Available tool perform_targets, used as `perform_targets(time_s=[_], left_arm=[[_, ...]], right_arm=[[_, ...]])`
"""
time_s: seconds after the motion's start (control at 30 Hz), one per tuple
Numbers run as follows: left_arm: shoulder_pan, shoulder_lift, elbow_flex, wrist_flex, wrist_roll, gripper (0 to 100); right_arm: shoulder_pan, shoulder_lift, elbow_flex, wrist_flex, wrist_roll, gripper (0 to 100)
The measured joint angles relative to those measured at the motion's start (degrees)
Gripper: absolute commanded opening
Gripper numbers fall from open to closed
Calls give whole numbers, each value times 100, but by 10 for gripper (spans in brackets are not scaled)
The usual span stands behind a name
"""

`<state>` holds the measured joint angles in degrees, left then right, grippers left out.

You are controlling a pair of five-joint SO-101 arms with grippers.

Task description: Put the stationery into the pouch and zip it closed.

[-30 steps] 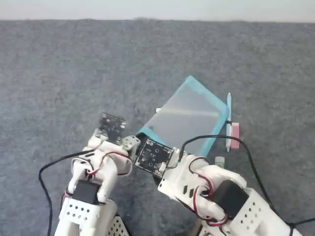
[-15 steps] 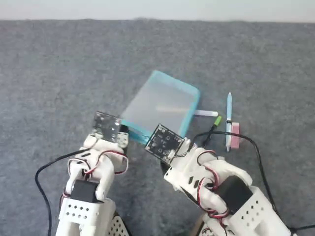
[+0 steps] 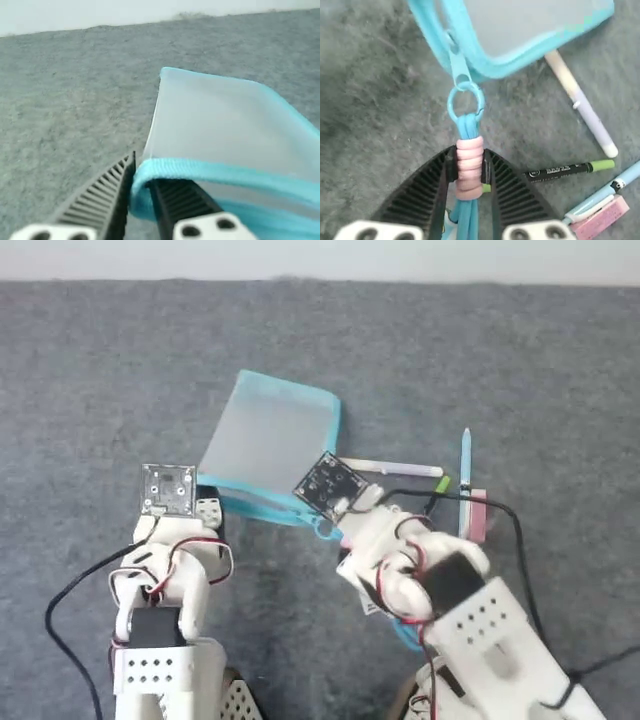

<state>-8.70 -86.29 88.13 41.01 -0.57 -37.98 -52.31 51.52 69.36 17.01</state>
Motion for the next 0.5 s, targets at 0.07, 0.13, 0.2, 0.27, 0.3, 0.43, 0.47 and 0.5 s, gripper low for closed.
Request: perform_targets(time_s=[0.07, 0.13, 0.2, 0.27, 0.3, 0.43, 0.47, 0.5], left_arm=[[-35, 0, 0, 0, 0, 12], [-62, 0, 0, 0, 0, 12], [-70, 0, 0, 0, 0, 12], [-70, 0, 0, 0, 0, 12], [-70, 0, 0, 0, 0, 12], [-79, 0, 0, 0, 0, 12], [-79, 0, 0, 0, 0, 12], [-105, 0, 0, 0, 0, 12]], right_arm=[[9, 193, -79, 0, 0, 7], [44, 316, -141, 0, -9, 7], [62, 378, -176, 0, -9, 7], [62, 387, -185, 0, -9, 9], [62, 387, -185, 0, -9, 9], [62, 387, -185, 0, -9, 9], [62, 387, -185, 0, -9, 9], [62, 387, -185, 0, -9, 9]])
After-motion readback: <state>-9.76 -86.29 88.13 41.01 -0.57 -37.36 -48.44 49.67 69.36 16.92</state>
